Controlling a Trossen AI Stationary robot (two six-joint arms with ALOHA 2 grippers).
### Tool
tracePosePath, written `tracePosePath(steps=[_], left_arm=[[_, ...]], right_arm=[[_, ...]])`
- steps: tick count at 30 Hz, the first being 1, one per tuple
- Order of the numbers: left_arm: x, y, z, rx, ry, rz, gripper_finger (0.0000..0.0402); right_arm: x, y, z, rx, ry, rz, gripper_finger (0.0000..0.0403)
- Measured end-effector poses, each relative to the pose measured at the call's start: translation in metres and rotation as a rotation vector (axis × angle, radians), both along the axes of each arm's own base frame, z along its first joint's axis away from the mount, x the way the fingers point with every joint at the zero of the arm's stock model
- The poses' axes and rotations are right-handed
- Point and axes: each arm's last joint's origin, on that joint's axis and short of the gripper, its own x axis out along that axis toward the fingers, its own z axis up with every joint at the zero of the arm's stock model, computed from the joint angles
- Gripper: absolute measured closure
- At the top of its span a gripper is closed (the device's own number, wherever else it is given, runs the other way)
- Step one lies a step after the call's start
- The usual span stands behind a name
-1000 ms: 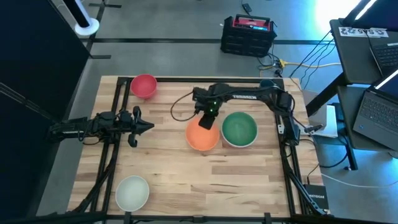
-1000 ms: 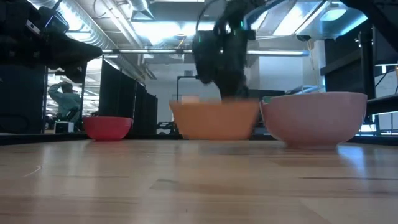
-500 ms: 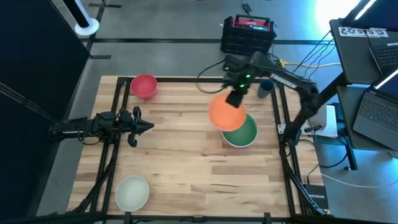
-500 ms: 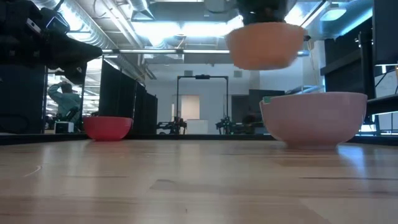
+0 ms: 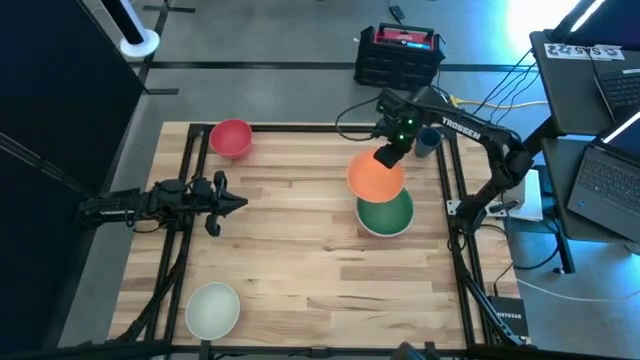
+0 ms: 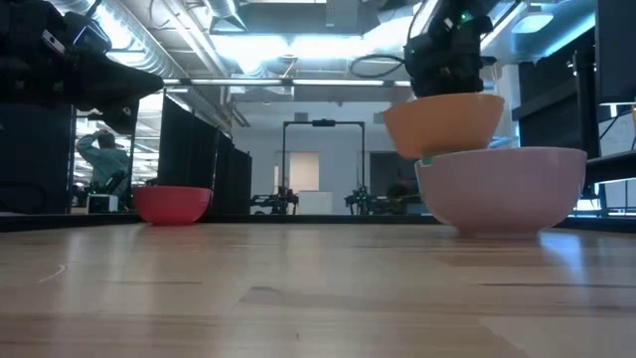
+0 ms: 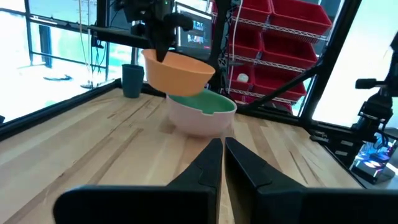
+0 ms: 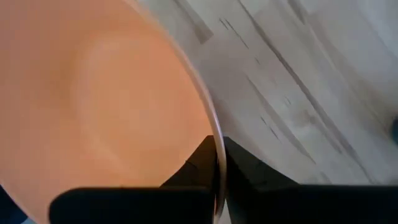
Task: Nest bowls inside each other
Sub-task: Stack the orange bowl on top of the green bowl
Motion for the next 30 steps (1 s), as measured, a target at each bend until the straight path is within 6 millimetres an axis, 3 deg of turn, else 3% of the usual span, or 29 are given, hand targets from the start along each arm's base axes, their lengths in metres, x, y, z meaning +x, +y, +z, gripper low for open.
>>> tracePosePath(steps=[9,23,30], left_arm=[[0.000,0.000,0.000,0.008,0.000,0.000,0.0402],[0.000,0.000,0.000,0.035,-0.001,0.000,0.0402],[0.000,0.000,0.000,0.030,-0.002,0.000,0.0402]], right_arm=[[-0.003,-0.002,-0.005,0.013,-0.013,-0.002,0.0403],[-0.044,0.052,0.015,0.052,-0.027,-0.010,0.0403],[-0.038,0.061,-0.021,0.090,-0.041,0.011,0.0403]])
